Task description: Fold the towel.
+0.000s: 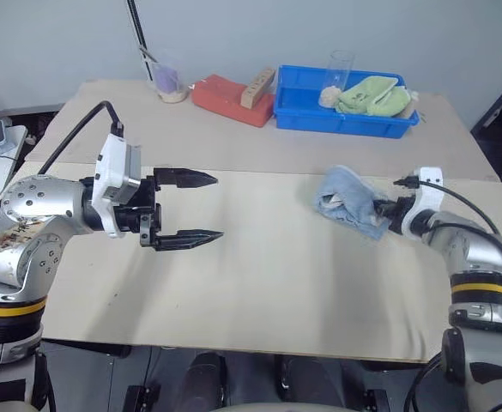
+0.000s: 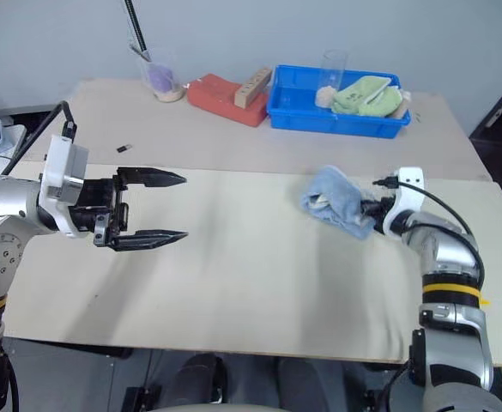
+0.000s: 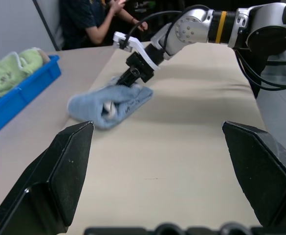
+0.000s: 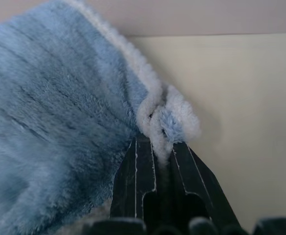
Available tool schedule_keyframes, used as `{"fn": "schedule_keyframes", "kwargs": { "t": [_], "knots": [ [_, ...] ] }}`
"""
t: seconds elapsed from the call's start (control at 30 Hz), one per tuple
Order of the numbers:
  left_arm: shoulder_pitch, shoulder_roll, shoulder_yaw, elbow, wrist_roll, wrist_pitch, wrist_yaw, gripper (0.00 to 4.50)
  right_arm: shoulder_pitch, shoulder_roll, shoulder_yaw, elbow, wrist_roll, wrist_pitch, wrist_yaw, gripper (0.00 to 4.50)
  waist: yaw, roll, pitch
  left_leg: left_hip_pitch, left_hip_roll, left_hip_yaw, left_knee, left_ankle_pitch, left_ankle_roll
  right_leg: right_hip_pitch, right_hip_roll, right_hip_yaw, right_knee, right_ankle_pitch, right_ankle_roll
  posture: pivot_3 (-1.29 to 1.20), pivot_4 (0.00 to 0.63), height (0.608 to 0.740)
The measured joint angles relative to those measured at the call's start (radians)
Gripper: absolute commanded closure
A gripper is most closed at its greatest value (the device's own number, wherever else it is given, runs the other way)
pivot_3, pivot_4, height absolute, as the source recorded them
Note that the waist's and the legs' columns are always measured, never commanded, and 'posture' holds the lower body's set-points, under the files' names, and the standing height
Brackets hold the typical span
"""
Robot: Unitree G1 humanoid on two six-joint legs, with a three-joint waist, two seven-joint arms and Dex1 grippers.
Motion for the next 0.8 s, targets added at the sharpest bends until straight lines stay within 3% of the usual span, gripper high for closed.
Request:
{"fn": "schedule_keyframes", "kwargs": {
  "t": [0.3,0.6,0.7,0.8],
  "knots": [
    [-0.003,0.001,-0.003,0.046,0.047,-0.027,-0.008,0.00,0.014,0.025,-0.020,-0.045,0.000,-0.016,-0.049,0.15,-0.011,0.000,0.000,-0.001,0.000,0.000,0.000,0.000,0.000,-0.001,0.000,0.000,0.000,0.000,0.000,0.00,0.150,0.661],
    [0.040,0.003,0.034,0.062,0.098,-0.051,0.036,0.00,0.009,-0.006,-0.072,-0.186,0.053,-0.006,-0.032,0.03,-0.010,0.001,0.000,-0.002,0.000,0.000,0.000,0.000,0.000,-0.002,0.000,0.000,0.000,0.000,0.000,0.00,0.150,0.661],
    [0.075,0.019,0.061,0.060,0.119,-0.049,0.065,0.00,0.016,-0.090,-0.059,-0.272,0.069,-0.010,0.055,0.03,-0.010,0.001,0.000,-0.002,0.000,-0.001,0.000,0.000,0.000,-0.002,-0.001,0.000,-0.001,0.000,0.001,0.00,0.150,0.661],
    [0.167,0.110,0.091,0.054,0.194,-0.001,0.130,0.00,0.091,-0.238,-0.004,-0.397,0.066,-0.074,0.240,0.03,-0.009,0.001,0.000,-0.001,0.000,-0.002,-0.002,0.000,0.000,-0.001,-0.001,-0.001,-0.002,-0.003,0.006,0.00,0.150,0.661]
  ]
}}
